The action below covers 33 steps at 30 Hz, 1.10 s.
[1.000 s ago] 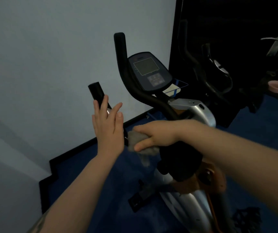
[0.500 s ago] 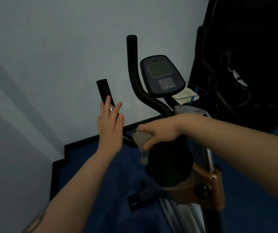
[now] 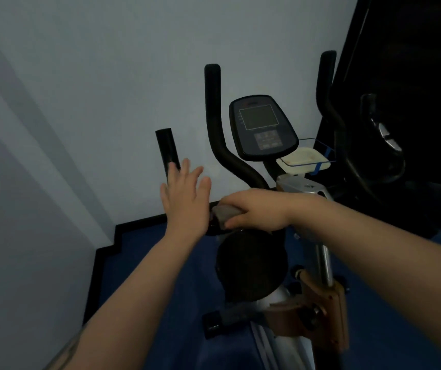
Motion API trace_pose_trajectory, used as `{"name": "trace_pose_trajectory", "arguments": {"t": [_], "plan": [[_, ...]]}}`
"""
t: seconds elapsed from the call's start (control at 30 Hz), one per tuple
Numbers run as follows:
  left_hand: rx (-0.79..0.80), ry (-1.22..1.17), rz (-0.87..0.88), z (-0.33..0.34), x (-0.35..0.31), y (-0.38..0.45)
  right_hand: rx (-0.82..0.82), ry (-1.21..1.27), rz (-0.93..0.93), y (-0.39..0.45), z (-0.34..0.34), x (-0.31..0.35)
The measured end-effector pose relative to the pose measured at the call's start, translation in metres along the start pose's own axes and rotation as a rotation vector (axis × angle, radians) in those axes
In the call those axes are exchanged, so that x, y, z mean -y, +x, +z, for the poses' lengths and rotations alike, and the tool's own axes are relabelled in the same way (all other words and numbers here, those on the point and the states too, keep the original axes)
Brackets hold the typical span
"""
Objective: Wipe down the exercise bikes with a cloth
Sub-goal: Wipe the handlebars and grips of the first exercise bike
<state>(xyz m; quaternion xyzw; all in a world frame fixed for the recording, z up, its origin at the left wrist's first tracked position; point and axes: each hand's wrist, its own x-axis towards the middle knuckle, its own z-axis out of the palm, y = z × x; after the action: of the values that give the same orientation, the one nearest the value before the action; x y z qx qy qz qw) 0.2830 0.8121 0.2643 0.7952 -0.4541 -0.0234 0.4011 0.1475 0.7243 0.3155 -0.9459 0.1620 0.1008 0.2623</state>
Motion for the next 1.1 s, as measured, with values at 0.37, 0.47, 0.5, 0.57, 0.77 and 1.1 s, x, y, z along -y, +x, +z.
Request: {"name": "trace_pose_trajectory", "arguments": {"t": [0.37,0.47,0.5,0.57,0.77,1.1], "plan": [[-0.228,0.485,0.133,0.032,-0.014,-0.017,-0.921,0.633,0.067,-0.018,0.020,-0.026],[-0.265,0.541,0.168,0.034,-0.008,-0.016,-0.894,0.255,0.078,-0.008,0.051,-0.027],[-0.281,0.553,0.179,0.034,-0.006,-0.016,-0.902,0.233,0.050,-0.011,0.053,-0.033],[-0.285,0.573,0.189,0.035,-0.005,-0.015,-0.866,0.298,-0.025,-0.022,0.057,-0.046],[-0.298,0.609,0.188,0.038,-0.003,-0.014,-0.751,0.267,0.029,-0.010,0.041,-0.046],[-0.275,0.634,0.175,0.039,-0.003,-0.014,-0.749,0.411,-0.050,-0.071,0.059,-0.043]]}}
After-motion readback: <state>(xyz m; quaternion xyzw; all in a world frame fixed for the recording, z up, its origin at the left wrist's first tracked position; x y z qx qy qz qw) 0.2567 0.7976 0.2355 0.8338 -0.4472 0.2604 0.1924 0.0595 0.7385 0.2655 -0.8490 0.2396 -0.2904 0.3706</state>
